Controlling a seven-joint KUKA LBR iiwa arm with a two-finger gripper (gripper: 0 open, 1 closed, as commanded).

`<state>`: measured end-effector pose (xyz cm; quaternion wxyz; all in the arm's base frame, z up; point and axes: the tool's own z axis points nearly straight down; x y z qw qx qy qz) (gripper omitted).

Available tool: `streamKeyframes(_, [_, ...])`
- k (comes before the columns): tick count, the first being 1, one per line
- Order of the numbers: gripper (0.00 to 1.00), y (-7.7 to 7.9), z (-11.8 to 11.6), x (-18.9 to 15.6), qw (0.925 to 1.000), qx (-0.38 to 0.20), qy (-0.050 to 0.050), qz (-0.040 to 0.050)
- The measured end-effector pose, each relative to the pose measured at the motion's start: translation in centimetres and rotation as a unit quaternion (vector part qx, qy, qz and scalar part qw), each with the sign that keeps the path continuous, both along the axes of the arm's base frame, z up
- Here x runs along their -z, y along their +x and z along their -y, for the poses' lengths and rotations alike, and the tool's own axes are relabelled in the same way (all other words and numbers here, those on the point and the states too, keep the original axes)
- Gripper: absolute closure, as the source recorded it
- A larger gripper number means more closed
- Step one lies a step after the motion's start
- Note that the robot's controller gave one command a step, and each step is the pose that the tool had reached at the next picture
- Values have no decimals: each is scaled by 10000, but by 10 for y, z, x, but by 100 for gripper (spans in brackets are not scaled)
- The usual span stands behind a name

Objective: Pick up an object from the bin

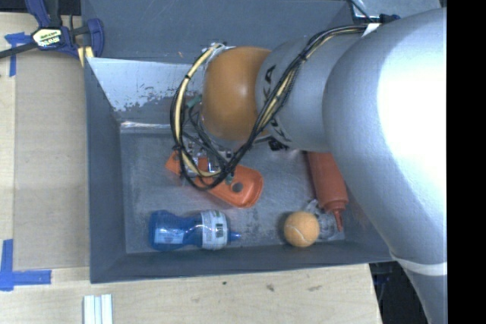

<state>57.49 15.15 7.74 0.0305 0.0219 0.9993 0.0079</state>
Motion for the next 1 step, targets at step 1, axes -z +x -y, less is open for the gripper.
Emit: streamKeyframes(1, [100,-3,2,2,10000,-8,-31,-64])
